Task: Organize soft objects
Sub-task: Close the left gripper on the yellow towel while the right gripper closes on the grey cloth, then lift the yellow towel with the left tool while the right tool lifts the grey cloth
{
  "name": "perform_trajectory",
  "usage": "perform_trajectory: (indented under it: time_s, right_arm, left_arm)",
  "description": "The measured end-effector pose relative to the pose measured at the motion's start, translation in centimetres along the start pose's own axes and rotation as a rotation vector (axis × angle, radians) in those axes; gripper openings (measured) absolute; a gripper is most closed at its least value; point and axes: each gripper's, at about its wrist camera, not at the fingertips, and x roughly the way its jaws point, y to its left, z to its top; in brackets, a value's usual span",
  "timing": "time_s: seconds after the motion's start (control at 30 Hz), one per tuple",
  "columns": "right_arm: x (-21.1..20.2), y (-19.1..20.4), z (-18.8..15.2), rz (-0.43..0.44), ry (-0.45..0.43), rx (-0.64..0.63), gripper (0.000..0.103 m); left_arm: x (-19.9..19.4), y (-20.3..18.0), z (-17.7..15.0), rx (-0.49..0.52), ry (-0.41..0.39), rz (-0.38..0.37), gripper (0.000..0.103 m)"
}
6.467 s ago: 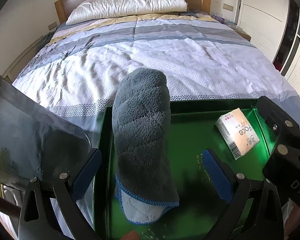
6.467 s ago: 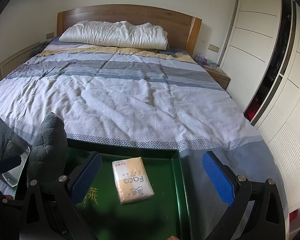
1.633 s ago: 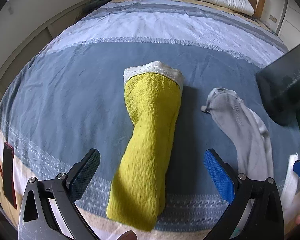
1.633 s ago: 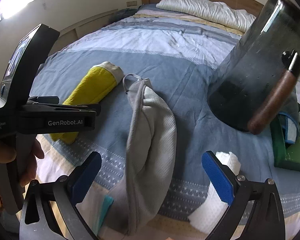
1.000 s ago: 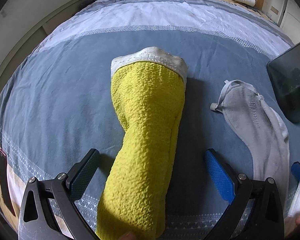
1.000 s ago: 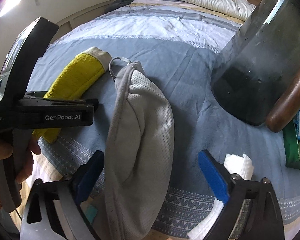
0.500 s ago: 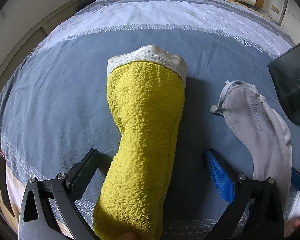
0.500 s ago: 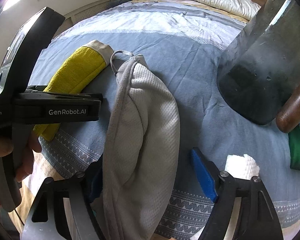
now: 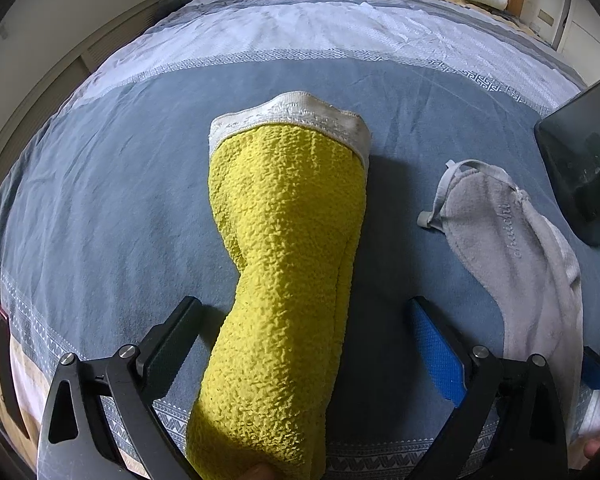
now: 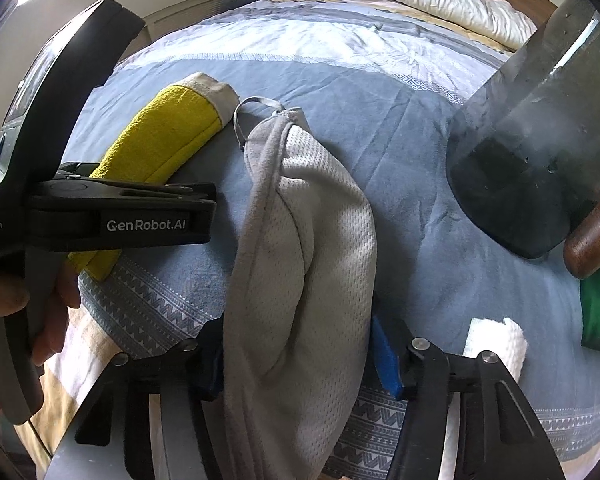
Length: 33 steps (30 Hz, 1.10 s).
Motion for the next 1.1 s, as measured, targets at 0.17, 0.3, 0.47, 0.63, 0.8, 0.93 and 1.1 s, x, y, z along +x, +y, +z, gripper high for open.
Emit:
perform_trajectory:
  time_s: [0.17, 0.3, 0.47, 0.63, 0.8, 0.93, 1.1]
  right_arm:
    - [-0.1, 0.3, 0.1, -0.008, -0.002, -0.019, 0.047]
    - [-0.2, 0.3, 0.2, -0.010, -0.002, -0.025, 0.045]
    - [-0.2, 0.3, 0.2, -0.011, -0.003, -0.029, 0.041]
    - [-0.3, 0.4, 0.2, -0.010, -0.002, -0.031, 0.033]
    - [-0.5, 0.5, 0.2, -0.002, -0.005, -0.037, 0.025]
    - [-0.7, 0.3, 0.1, 0.002, -0.015, -0.029, 0.021]
    - [-1.1, 0.3, 0.1, -0.001, -0.035, -0.021, 0.019]
  left_arm:
    - [-0.1, -0.2, 0.0, 0.005, -0.007, -0.005, 0.091]
    - [-0.3, -0.7, -0.1, 0.020, -0.012, -0.004, 0.085]
    - [-0.5, -0.7, -0.1, 0.022, -0.015, -0.008, 0.082]
    - [-0.8, -1.0, -0.2, 0.032, -0.018, -0.017, 0.072]
    - [-1.0, -1.0, -0.2, 0.038, -0.029, -0.023, 0.043]
    - [-1.0, -0.5, 0.0, 0.032, -0.035, -0.027, 0.027]
    - [-1.0, -0.1, 0.1, 0.025, -0.037, -0.040, 0.022]
